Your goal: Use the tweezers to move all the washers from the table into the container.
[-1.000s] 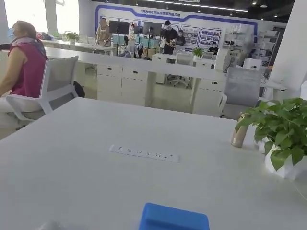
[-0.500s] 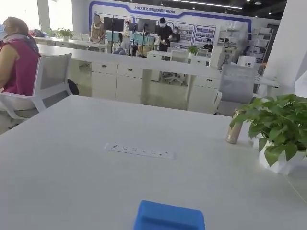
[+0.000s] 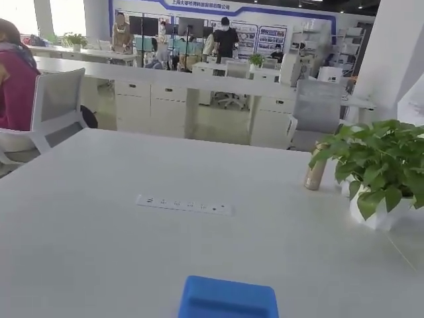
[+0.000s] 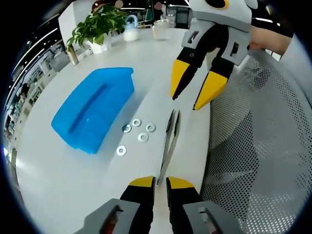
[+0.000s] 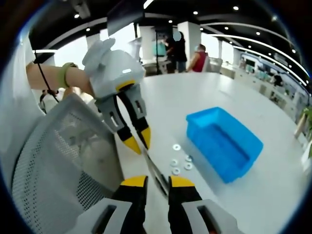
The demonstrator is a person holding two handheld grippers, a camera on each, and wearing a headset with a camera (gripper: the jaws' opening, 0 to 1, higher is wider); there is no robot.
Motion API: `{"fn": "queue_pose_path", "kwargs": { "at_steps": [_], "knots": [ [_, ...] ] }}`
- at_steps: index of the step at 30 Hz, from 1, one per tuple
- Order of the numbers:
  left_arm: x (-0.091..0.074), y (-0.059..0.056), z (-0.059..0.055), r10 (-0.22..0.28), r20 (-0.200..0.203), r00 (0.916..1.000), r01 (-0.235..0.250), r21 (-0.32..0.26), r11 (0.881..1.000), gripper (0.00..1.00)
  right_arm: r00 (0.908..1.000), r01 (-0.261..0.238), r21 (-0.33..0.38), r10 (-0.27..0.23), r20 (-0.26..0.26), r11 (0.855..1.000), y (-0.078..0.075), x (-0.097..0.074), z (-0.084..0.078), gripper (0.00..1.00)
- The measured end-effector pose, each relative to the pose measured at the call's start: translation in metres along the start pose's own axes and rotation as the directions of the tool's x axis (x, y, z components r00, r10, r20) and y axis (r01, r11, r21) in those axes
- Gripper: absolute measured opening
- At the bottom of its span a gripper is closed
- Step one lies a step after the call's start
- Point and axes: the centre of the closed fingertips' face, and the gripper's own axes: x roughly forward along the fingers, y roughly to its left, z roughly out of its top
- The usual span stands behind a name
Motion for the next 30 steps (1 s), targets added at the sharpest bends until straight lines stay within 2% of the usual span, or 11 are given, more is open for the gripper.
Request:
{"fn": "queue_pose_path", "kwargs": {
  "at_steps": [2, 5, 10, 11, 13, 14, 17, 20, 22, 27, 30],
  "knots": [
    [0.001, 0.000, -0.002, 0.002, -0.011, 0.9999, -0.002, -0.001, 1.000, 0.04, 1.0000, 0.007, 0.005, -0.007, 0.006, 1.000, -0.002, 0.000, 0.001, 0.13],
    [0.000, 0.003, 0.000, 0.003, 0.003, 1.0000, -0.003, 0.022, 1.000, 0.00, 0.9996, 0.012, 0.019, -0.012, 0.024, 1.000, -0.005, 0.000, 0.004, 0.12],
    [-0.001, 0.005, -0.001, 0.015, -0.003, 0.9999, -0.015, 0.044, 0.999, 0.00, 0.9992, 0.021, 0.020, -0.022, 0.034, 1.000, -0.008, -0.001, 0.007, 0.13],
    [-0.002, 0.008, -0.001, 0.049, -0.010, 0.9987, -0.048, 0.078, 0.996, 0.00, 0.9992, 0.021, 0.020, -0.022, 0.034, 1.000, -0.008, -0.001, 0.007, 0.13],
    [-0.007, 0.010, -0.002, 0.089, -0.043, 0.9951, -0.082, 0.145, 0.986, 0.00, 0.9995, 0.020, 0.013, -0.021, 0.026, 1.000, -0.009, -0.002, 0.006, 0.13],
    [-0.010, 0.009, 0.000, 0.097, -0.042, 0.9944, -0.090, 0.152, 0.984, 0.00, 0.9995, 0.024, 0.006, -0.024, 0.023, 1.000, -0.008, -0.002, 0.006, 0.13],
    [-0.023, 0.004, 0.010, 0.084, 0.009, 0.9964, -0.084, 0.139, 0.987, 0.00, 0.9993, 0.025, 0.002, -0.025, 0.028, 1.000, -0.008, -0.004, 0.005, 0.13],
    [-0.037, 0.004, 0.021, 0.089, 0.068, 0.9937, -0.097, 0.121, 0.988, 0.00, 0.9993, 0.025, 0.001, -0.025, 0.027, 1.000, -0.007, -0.004, 0.002, 0.15],
    [-0.046, 0.003, 0.028, 0.082, 0.101, 0.9915, -0.096, 0.137, 0.986, 0.00, 0.9994, 0.024, -0.001, -0.024, 0.023, 1.000, -0.007, -0.003, 0.001, 0.16],
    [-0.060, 0.003, 0.043, 0.087, 0.148, 0.9852, -0.109, 0.146, 0.983, 0.00, 0.9995, 0.013, -0.013, -0.013, 0.028, 1.000, -0.005, -0.002, 0.004, 0.18],
    [-0.062, 0.000, 0.049, 0.080, 0.158, 0.9842, -0.106, 0.164, 0.981, 0.00, 0.9996, 0.005, -0.032, -0.004, 0.028, 0.999, -0.005, 0.001, 0.007, 0.19]
  ]
}}
